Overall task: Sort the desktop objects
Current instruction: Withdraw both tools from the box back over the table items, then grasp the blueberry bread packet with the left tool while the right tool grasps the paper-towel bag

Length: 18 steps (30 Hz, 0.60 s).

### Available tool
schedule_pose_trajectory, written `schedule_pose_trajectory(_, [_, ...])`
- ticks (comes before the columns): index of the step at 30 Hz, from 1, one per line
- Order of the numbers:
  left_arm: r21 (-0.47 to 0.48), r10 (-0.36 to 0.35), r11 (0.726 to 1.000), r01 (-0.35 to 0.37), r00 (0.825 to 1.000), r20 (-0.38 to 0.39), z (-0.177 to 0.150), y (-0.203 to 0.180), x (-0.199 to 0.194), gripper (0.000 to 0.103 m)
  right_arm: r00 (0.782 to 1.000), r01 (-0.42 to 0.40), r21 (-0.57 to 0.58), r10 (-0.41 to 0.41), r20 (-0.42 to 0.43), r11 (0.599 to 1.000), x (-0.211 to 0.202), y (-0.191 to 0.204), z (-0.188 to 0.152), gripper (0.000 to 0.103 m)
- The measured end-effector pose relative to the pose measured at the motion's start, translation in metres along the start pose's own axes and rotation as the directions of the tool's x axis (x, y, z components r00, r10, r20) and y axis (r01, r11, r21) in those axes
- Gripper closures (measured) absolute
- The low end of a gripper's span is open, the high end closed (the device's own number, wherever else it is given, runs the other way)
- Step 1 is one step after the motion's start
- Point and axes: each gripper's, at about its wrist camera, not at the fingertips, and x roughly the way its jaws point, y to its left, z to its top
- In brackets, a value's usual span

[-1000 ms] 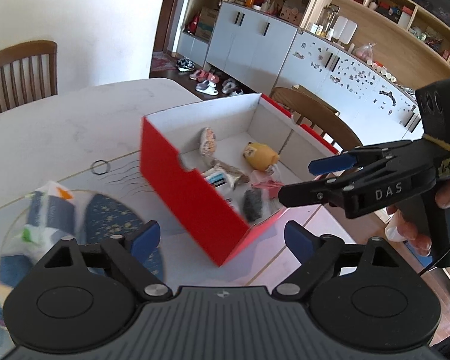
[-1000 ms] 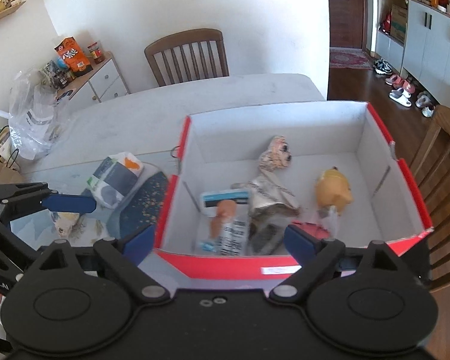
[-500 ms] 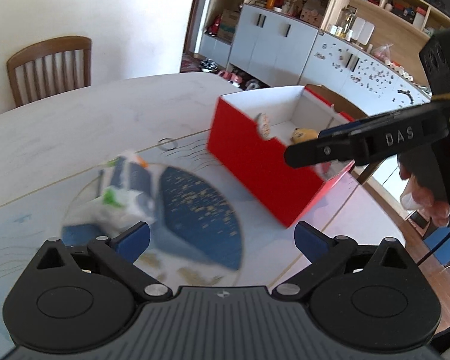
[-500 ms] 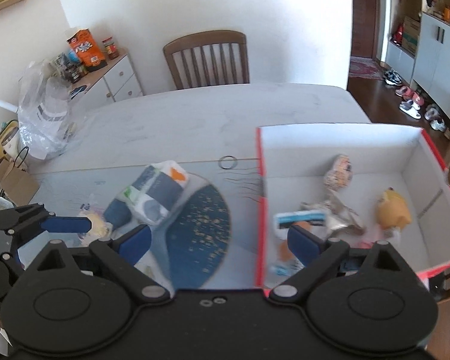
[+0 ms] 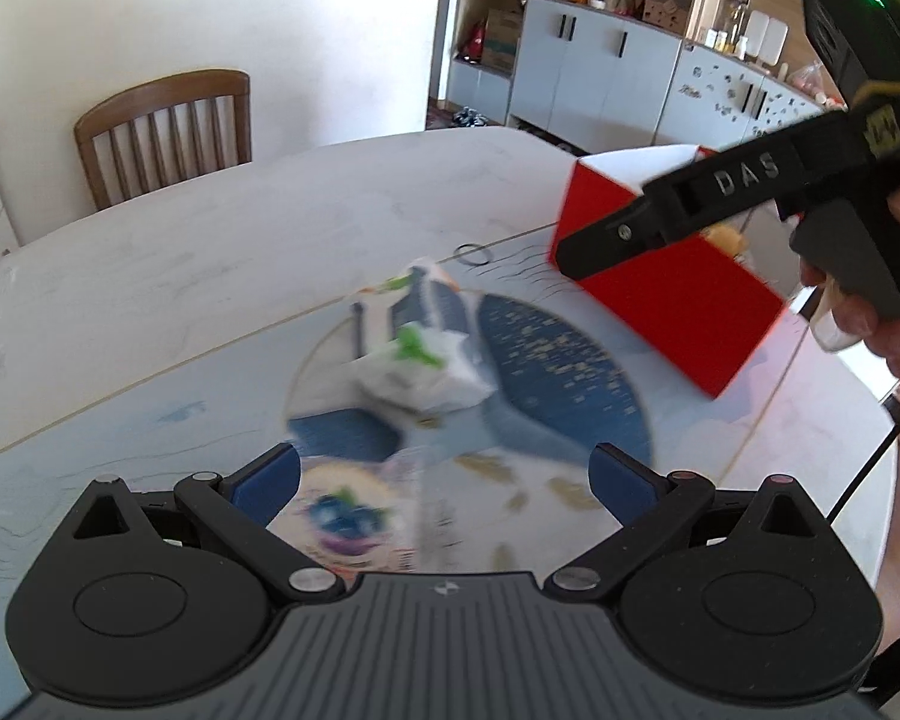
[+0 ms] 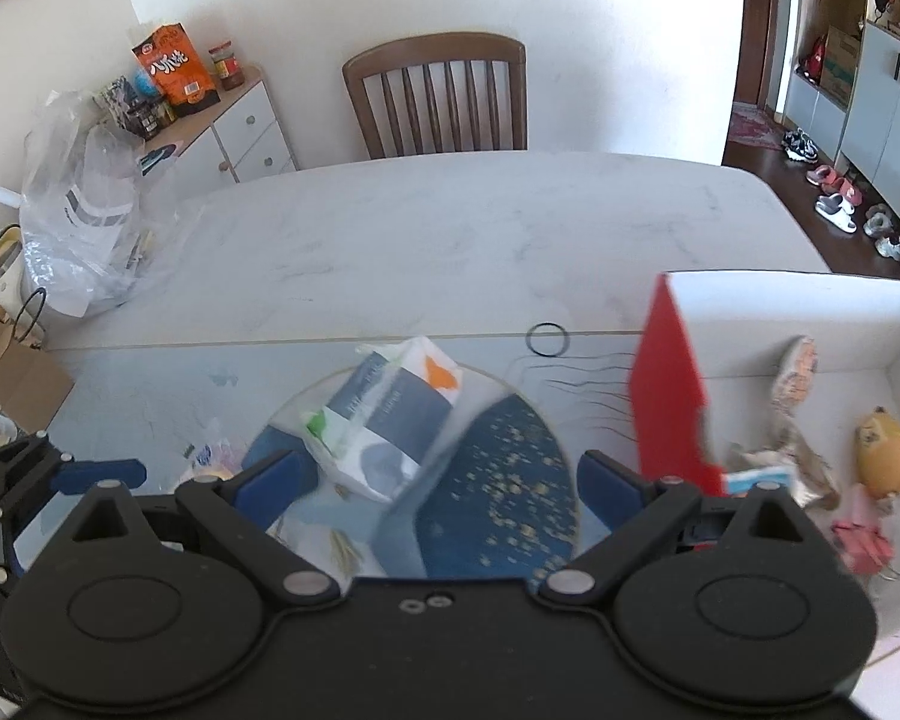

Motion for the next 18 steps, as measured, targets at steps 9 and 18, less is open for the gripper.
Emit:
schedule_pose_trajectory(9, [0.006, 0.044, 0.999, -0.044, 0.999, -0.032, -0.01, 0.029, 0.02, 0.0, 0.999, 0.019, 0.012, -0.019, -0.037, 1.0, 0.041, 0.022, 0.017, 0.004])
schedule_pose_trajectory(18, [0.022, 0.045, 0.999, -0.043, 0.997, -0.07, -0.017, 0.038, 0.041, 0.0, 0.994, 0.078, 0.031, -0.076, -0.08, 0.996, 0.089, 0.03, 0.031, 0.004])
